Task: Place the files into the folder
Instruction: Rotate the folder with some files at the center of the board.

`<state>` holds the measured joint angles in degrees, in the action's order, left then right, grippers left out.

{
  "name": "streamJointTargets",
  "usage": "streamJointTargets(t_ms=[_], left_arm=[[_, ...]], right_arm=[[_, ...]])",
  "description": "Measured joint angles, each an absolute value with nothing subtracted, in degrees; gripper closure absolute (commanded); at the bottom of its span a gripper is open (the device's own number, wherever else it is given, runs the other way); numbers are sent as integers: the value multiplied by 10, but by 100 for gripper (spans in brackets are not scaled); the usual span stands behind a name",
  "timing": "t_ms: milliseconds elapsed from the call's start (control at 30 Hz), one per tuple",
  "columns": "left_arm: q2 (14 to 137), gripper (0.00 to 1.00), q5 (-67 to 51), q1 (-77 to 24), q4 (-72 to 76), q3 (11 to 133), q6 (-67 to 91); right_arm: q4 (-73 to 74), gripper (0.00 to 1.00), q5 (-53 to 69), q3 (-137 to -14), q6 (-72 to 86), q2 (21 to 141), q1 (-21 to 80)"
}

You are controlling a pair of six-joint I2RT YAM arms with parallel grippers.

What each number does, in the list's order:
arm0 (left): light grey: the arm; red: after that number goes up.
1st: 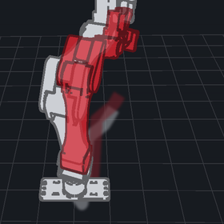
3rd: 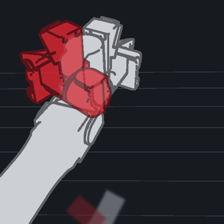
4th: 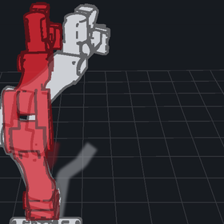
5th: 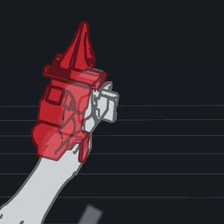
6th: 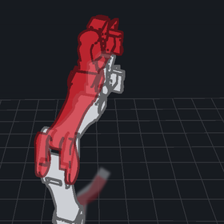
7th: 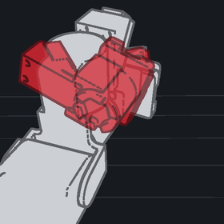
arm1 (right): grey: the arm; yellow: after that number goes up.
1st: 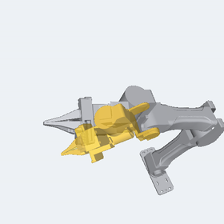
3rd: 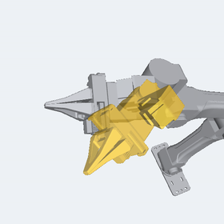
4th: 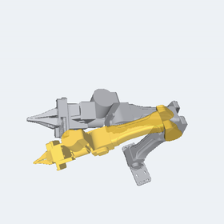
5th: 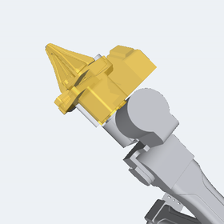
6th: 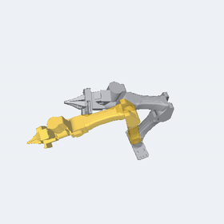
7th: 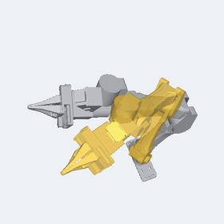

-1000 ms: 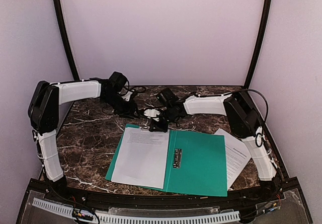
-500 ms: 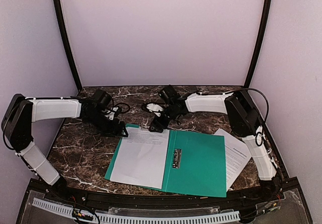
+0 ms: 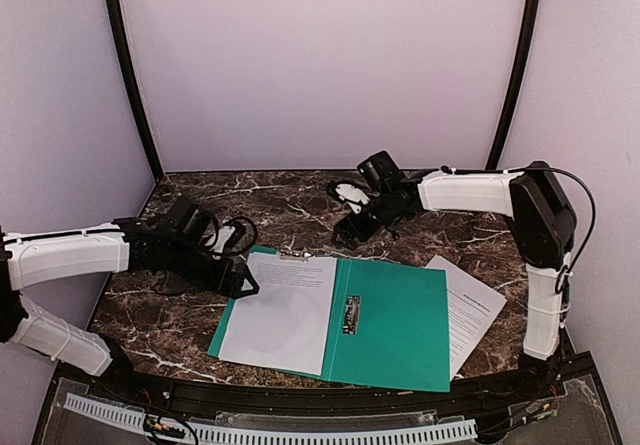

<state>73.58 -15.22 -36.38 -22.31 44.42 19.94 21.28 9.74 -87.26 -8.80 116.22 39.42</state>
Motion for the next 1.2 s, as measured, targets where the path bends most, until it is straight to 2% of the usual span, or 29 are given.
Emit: streamJointTargets(t_ms=[167,300,467,567,700,833,1067,1200], left_arm=[[682,21,-90,-507,-220,440,187],[693,23,-22,-597,-230,437,171],[789,23,71,-720,-258,465,135],[866,23,105,-761,-278,493,118],[939,23,140,-787,-301,519,107],[958,24,174,-795,-310,542,108],[960,25,221,-793,-326,543,120],[951,26,233,-759,-327,531,125]], right_arm=[[241,7,102,-821,-56,1146,362],[261,7,108,-800,-37,1146,350],[269,7,121,-783,-20,1146,341],[270,8,130,-772,-15,1146,340],[265,9,145,-771,-11,1146,337],[258,10,166,-768,-9,1147,337],[227,15,185,-747,-10,1141,334],[216,17,191,-736,-10,1137,333]])
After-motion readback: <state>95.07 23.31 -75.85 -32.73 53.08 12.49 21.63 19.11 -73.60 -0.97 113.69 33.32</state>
